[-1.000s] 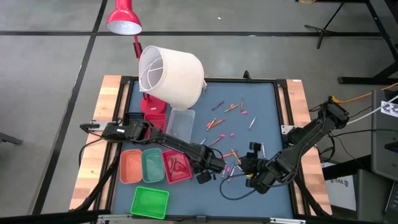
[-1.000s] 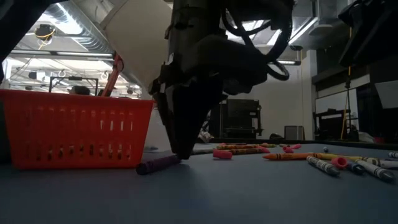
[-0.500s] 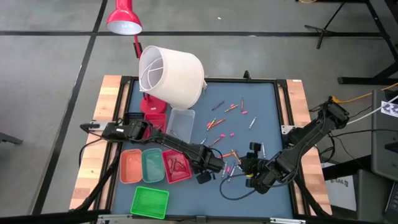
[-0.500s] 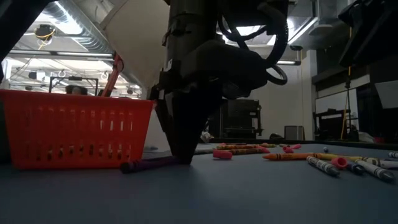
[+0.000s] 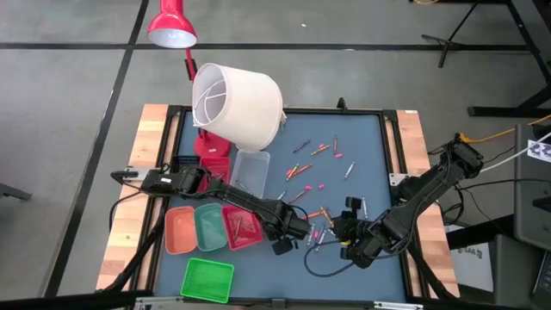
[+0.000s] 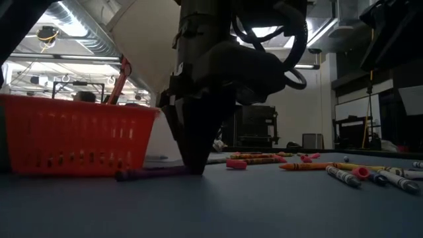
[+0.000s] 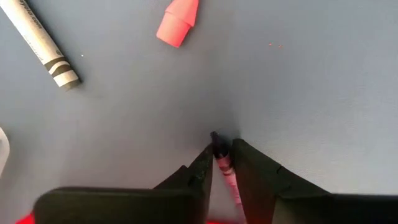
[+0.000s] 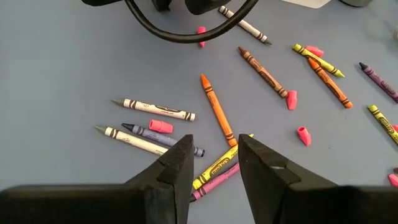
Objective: Sort crayons
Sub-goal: Put the violet crayon into the black bin
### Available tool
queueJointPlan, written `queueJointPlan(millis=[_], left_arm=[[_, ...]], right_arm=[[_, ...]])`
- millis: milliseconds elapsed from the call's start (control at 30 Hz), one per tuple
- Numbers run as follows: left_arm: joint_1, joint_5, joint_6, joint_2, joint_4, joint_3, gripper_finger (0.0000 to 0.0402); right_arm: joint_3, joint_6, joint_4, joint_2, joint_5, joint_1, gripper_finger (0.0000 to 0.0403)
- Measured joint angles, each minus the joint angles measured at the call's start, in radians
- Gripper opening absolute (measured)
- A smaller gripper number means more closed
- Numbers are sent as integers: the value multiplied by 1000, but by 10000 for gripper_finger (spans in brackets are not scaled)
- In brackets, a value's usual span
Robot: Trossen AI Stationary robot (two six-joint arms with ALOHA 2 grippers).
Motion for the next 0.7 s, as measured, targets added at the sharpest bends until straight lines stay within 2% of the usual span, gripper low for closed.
queueJointPlan(millis=[233, 500, 700], left_arm=[[0, -1, 0, 0, -1, 0, 15], [0, 5, 0, 0, 21, 2, 11], [5, 3, 50, 10, -13, 67, 10]], right_arm=[[0, 0, 0, 0, 0, 0, 124], [0, 0, 0, 0, 0, 0, 124], [0, 0, 0, 0, 0, 0, 124]])
